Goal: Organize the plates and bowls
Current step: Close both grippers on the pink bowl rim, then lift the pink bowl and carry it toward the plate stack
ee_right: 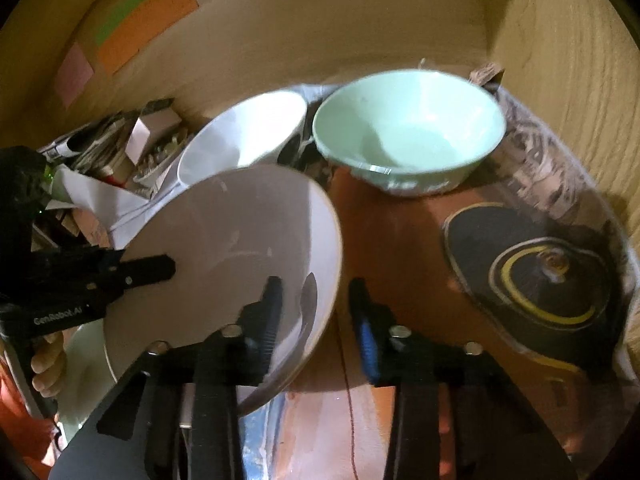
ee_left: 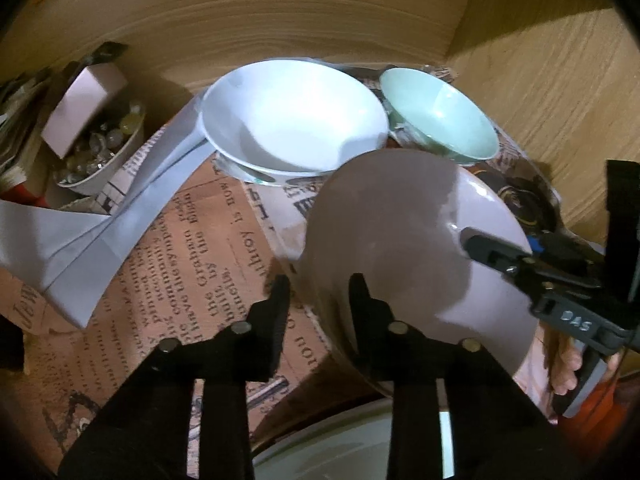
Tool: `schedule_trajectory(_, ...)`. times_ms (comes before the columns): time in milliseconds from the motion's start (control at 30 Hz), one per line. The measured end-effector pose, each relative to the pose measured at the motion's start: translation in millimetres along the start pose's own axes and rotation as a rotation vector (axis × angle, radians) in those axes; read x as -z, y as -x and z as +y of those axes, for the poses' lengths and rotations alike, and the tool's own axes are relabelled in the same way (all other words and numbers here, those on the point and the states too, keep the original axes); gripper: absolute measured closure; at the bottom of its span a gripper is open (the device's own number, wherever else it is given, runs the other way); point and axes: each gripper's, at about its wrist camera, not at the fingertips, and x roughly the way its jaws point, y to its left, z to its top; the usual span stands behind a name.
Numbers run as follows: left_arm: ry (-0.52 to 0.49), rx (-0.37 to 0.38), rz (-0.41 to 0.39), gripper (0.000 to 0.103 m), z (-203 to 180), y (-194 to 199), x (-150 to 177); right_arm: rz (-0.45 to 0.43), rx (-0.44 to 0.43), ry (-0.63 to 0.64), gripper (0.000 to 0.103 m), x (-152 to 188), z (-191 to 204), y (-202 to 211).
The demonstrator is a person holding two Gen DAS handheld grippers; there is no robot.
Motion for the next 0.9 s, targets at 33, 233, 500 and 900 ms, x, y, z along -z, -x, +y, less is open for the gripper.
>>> schedule_trajectory(33, -0.008, 0.003, 0.001, 0.083, -2.1, -0.4, -0.6, 0.001, -0.003, -0.002, 0.084, 0.1, 0.7, 0.5)
schedule_trajectory(233, -0.043, -0.038, -0.001, 0.086, -14.1, -3.0, -2.9, -0.008, 0.031, 0.004, 0.085, 1.2, 4.8, 3.1)
schedule_trajectory(500, -0.039, -0.056, -0.029, 0.087, -17.7, 8.2, -0.6, -0.064, 0.032, -0.009, 0.084, -2.9, 8.6, 20.4)
schedule_trajectory(900, -0.019, -0.086, -0.165, 0.087, -17.6, 59.8, 9.9, -0.158, 0.032, 0.046, 0.084, -4.0, 44.8, 54.8)
